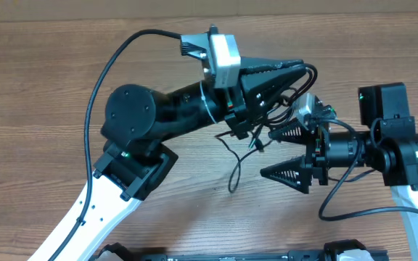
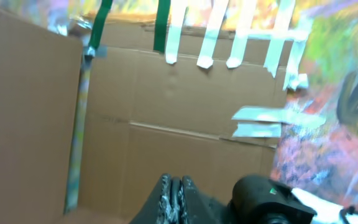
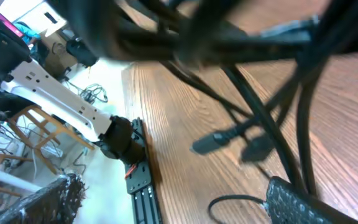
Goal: Untangle cables
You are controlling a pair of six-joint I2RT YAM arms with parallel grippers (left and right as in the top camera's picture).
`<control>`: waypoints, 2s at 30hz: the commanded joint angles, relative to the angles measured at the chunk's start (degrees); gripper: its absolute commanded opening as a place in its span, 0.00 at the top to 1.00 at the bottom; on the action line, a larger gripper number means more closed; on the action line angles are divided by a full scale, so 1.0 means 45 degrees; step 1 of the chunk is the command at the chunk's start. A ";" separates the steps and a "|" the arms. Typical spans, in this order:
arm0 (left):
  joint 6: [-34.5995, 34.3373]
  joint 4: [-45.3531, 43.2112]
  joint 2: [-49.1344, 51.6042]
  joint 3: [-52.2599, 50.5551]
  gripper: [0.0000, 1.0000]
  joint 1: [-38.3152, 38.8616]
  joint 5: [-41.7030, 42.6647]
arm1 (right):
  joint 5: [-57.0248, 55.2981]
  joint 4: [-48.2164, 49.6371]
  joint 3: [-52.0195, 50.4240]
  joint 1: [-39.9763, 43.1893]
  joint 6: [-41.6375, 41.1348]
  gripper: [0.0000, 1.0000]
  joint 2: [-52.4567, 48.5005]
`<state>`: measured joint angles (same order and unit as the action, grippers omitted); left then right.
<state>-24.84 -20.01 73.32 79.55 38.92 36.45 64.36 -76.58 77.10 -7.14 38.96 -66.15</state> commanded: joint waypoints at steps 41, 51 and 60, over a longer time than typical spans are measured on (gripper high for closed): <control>0.0296 0.5095 -0.0053 0.0384 0.96 -0.3740 -0.0806 | -0.7742 0.1224 -0.0049 0.0024 -0.4371 0.89 0.1093; 0.0277 0.4274 -0.0058 0.0384 0.96 -0.3740 0.2798 | -0.7839 0.2375 -0.0049 0.0029 -0.6999 0.00 0.1088; -0.1321 0.1039 -0.0058 0.0384 0.96 -0.3725 0.7898 | -0.3721 0.3963 -0.0049 0.0015 -0.2176 0.02 0.1088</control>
<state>-28.73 -14.20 73.38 79.99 22.39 65.06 36.75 -59.13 76.79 -7.11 15.29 -61.82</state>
